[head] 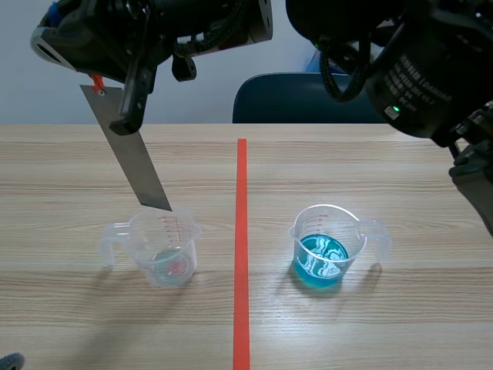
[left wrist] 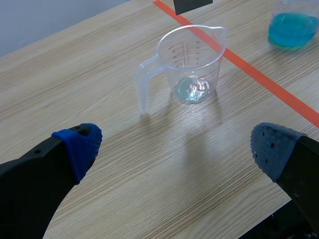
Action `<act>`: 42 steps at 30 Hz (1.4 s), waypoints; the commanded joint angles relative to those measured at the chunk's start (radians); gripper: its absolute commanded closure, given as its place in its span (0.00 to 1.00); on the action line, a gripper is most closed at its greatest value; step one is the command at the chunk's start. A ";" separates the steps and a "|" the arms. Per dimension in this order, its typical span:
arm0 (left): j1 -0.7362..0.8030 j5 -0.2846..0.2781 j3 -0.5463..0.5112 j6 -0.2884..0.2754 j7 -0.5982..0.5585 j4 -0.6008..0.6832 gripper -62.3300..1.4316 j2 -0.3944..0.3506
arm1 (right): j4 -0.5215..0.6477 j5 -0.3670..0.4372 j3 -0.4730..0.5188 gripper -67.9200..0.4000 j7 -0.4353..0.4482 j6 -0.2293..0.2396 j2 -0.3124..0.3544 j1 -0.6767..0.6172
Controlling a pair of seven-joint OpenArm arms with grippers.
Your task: Do the redox reaction experiment
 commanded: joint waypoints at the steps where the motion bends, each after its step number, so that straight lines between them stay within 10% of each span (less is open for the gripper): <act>1: -0.003 -0.002 -0.005 0.002 -0.017 0.023 0.00 0.002 | 0.014 0.007 0.001 0.98 0.008 0.006 -0.003 0.014; 23: -0.003 -0.001 -0.005 0.002 -0.013 0.023 0.00 0.002 | -0.104 0.003 -0.008 0.98 0.089 0.006 -0.003 0.014; 42: -0.003 -0.001 -0.005 0.006 -0.013 0.023 0.00 0.002 | -0.332 -0.205 -0.150 0.98 0.370 0.006 -0.003 0.014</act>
